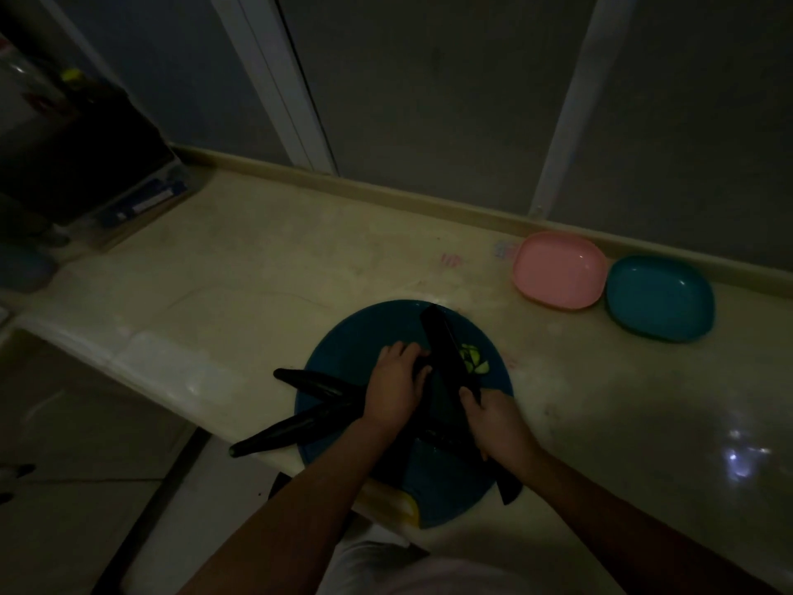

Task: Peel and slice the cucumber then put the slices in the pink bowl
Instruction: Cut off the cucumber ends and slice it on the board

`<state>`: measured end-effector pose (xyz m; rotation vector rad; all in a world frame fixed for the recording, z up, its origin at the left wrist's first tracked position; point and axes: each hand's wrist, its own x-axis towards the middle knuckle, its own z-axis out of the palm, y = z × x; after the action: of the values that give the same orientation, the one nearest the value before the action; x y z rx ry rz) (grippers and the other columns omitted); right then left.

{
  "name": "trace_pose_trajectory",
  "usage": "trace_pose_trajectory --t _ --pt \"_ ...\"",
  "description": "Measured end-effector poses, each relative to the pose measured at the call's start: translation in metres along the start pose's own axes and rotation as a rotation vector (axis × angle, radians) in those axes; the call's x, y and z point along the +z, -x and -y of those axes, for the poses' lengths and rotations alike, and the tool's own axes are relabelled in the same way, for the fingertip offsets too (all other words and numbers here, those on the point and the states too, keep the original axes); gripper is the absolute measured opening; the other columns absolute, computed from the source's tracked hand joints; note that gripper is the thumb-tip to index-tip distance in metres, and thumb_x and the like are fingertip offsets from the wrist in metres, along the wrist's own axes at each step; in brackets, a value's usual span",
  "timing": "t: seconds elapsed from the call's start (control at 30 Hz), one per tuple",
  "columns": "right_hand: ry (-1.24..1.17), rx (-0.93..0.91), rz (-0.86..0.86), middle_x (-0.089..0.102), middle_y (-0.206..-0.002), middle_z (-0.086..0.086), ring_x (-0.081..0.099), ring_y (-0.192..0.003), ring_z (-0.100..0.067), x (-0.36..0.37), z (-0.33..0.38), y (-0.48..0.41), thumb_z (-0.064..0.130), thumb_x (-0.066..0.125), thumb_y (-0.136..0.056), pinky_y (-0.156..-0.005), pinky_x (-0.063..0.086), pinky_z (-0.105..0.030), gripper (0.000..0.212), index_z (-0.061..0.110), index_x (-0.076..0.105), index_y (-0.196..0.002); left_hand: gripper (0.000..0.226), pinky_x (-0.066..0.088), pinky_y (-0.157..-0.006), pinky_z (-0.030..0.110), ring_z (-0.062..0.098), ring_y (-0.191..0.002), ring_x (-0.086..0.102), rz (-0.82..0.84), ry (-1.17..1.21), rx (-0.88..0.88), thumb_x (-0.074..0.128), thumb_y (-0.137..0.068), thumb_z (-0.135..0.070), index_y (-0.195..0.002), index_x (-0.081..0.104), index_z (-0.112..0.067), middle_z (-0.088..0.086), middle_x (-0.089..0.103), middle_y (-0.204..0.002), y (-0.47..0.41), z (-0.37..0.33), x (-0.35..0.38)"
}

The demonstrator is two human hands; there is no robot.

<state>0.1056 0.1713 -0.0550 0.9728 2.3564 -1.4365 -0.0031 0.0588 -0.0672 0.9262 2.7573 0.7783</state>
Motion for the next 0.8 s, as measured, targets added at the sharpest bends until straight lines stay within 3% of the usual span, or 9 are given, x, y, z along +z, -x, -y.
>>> trace_pose_trajectory --t 0.23,0.8 --pt "-0.128 0.007 0.018 0.045 -0.055 -0.009 0.041 -0.038 -0.014 -0.003 0.002 0.006 0.033 0.039 -0.099 -0.039 0.034 -0.024 0.043 0.009 0.043 -0.063 0.019 0.028 -0.07 0.018 0.022 -0.097 0.048 0.024 0.064 -0.027 0.062 -0.087 -0.016 -0.103 0.061 -0.007 0.01 0.058 -0.099 -0.003 0.001 -0.003" --pt "-0.135 0.013 0.042 0.046 -0.05 -0.006 0.039 -0.027 -0.006 -0.004 0.013 0.006 0.032 0.038 -0.1 -0.035 0.033 -0.021 0.045 0.012 0.043 -0.06 0.016 0.027 -0.066 0.021 0.024 -0.093 0.049 0.019 0.094 -0.033 0.063 -0.087 -0.014 -0.099 0.061 -0.003 0.014 0.058 -0.096 -0.003 0.0 -0.005"
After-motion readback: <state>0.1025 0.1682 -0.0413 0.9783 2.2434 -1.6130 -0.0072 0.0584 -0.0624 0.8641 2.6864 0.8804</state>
